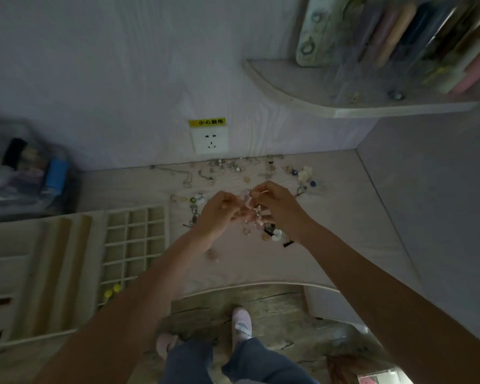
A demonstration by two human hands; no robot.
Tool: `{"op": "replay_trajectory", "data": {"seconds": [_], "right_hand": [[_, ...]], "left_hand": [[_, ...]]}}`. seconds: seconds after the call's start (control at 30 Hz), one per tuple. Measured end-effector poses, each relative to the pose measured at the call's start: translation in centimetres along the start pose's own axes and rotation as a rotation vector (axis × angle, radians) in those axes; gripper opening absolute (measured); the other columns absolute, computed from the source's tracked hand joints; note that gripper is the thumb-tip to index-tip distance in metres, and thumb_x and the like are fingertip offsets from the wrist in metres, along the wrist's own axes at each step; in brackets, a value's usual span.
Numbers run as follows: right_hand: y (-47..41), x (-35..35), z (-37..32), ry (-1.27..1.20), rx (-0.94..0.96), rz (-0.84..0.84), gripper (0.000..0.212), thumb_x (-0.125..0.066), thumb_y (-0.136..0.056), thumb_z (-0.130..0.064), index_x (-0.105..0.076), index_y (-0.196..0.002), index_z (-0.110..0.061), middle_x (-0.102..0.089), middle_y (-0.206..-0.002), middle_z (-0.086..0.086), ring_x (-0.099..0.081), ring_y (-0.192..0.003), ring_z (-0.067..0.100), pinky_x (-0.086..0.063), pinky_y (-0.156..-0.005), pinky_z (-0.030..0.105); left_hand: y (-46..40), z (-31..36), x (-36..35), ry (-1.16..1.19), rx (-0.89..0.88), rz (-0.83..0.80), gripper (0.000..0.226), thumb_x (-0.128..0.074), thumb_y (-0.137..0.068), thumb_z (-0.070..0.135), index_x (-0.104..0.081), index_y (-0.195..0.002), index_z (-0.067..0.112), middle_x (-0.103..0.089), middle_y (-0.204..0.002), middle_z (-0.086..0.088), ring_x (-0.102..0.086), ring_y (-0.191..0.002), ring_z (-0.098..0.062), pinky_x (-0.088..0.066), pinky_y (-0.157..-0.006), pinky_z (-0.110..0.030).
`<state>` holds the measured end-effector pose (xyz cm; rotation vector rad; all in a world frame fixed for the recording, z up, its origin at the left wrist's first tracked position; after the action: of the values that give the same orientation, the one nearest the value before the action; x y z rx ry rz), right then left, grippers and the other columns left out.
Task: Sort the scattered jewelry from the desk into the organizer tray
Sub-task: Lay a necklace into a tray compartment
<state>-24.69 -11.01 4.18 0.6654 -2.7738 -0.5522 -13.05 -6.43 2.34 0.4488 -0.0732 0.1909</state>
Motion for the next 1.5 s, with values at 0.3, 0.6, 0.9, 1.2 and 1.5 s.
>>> {"op": "replay_trajectory", "data": {"seconds": [0.3,0.6,0.9,1.2,1.5], "right_hand": [[-1.4,-12.7,-5.9,0.363,0.205,-0.199,0.019,-0.068,-0.08,-0.003,-0.053,-0.086,-0.014,-0.058,-0.069,-0.001,-0.055,-0.059,0.008,-0.044,-0.051,0.012],[1.6,-31.1,-7.0,0.095,-0.031,-0.628,0.02,-0.047,-0.096,-0.011,-0.065,-0.089,-0.008,-0.067,-0.073,0.003,-0.064,-0.061,0.01,-0.05,-0.06,0.02],[1.7,-43.7,-5.0,0.197,-0.096,-0.692,0.01,-0.061,-0.09,-0.009,-0.065,-0.082,-0.013,-0.065,-0.066,-0.002,-0.06,-0.051,-0.002,-0.049,-0.056,0.011],[-1.5,-49.5,-4.5,0.56,0.206,-0.563,0.014,-0.061,-0.087,0.0,-0.068,-0.099,0.003,-0.067,-0.075,0.007,-0.061,-0.062,0.005,-0.051,-0.067,0.018],[-1.8,-53.3,-4.9,1.191,0.527,-0.544,0.024,-0.048,-0.092,-0.006,-0.065,-0.11,-0.006,-0.064,-0.113,0.01,-0.058,-0.105,0.023,-0.041,-0.085,0.025]], "left_hand": [[5.6,1.0,13.1,0.265,0.014,0.181,0.026,-0.044,-0.097,0.016,-0.057,-0.075,0.01,-0.056,-0.066,-0.003,-0.061,-0.059,-0.013,-0.055,-0.066,-0.025],[12.1,-3.8,26.3,0.605,0.071,0.37,0.036,-0.036,-0.1,0.02,-0.046,-0.066,0.017,-0.036,-0.042,0.009,-0.034,-0.038,-0.004,-0.029,-0.048,-0.02],[18.2,-10.8,39.7,0.484,0.11,0.575,0.016,-0.05,-0.096,0.008,-0.057,-0.082,0.007,-0.059,-0.07,-0.005,-0.061,-0.059,-0.011,-0.056,-0.069,-0.026],[18.1,-15.3,45.0,-0.216,0.261,0.638,0.013,-0.067,-0.082,0.009,-0.06,-0.093,0.007,-0.064,-0.098,-0.012,-0.066,-0.088,-0.027,-0.054,-0.084,-0.036],[15.3,-15.9,44.0,-0.396,0.253,0.505,0.018,-0.054,-0.091,0.011,-0.064,-0.094,-0.004,-0.065,-0.096,-0.018,-0.063,-0.089,-0.028,-0.053,-0.082,-0.036]]}}
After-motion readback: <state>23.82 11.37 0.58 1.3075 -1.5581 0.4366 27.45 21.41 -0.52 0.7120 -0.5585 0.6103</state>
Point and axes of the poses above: each hand's wrist, its own y-axis away from the middle knuckle, its own x-axis out of the back of the hand, z = x × y, the point moved 10 cm from there along -y, towards the middle knuckle
